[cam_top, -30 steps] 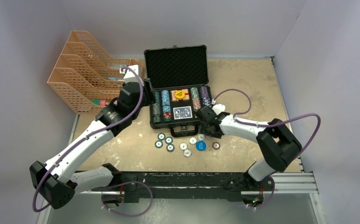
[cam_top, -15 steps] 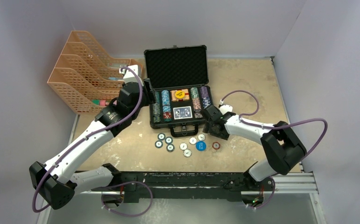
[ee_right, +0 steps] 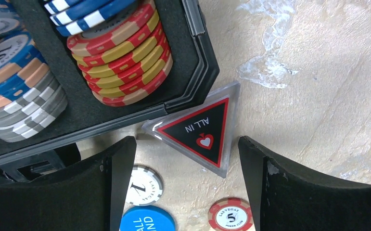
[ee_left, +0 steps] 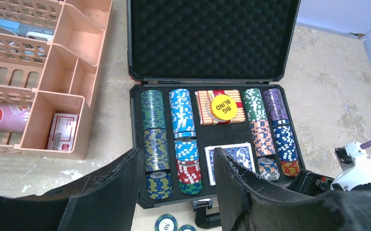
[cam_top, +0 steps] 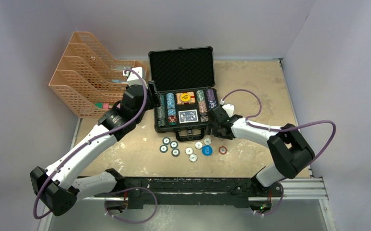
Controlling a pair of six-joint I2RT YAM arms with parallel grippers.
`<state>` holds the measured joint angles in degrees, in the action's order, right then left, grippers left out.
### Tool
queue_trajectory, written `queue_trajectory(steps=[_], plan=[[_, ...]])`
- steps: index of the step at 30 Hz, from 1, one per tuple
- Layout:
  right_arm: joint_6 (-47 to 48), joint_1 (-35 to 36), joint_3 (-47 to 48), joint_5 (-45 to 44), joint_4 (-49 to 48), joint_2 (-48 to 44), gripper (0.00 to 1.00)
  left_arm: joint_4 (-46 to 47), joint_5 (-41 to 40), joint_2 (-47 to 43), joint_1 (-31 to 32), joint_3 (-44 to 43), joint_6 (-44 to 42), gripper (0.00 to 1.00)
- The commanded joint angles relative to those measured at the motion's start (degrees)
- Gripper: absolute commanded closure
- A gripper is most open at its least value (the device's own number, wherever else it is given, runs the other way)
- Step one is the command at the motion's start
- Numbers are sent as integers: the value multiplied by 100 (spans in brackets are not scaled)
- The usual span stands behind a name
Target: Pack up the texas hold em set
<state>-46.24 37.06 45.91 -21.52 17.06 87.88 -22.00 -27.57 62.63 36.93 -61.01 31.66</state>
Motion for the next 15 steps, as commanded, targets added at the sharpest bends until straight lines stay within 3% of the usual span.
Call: queue_trajectory(steps=[1, 9, 15], plan=[[-312, -7, 97, -443, -118, 68, 19, 124, -108, -111, 7, 2, -152, 45], [-1018, -2, -83, -1193, 97, 15, 26, 113, -124, -59, 3, 2, -160, 45], [-975, -2, -154, -743, 357, -79, 33, 105, -138, -22, 2, -3, -160, 45]])
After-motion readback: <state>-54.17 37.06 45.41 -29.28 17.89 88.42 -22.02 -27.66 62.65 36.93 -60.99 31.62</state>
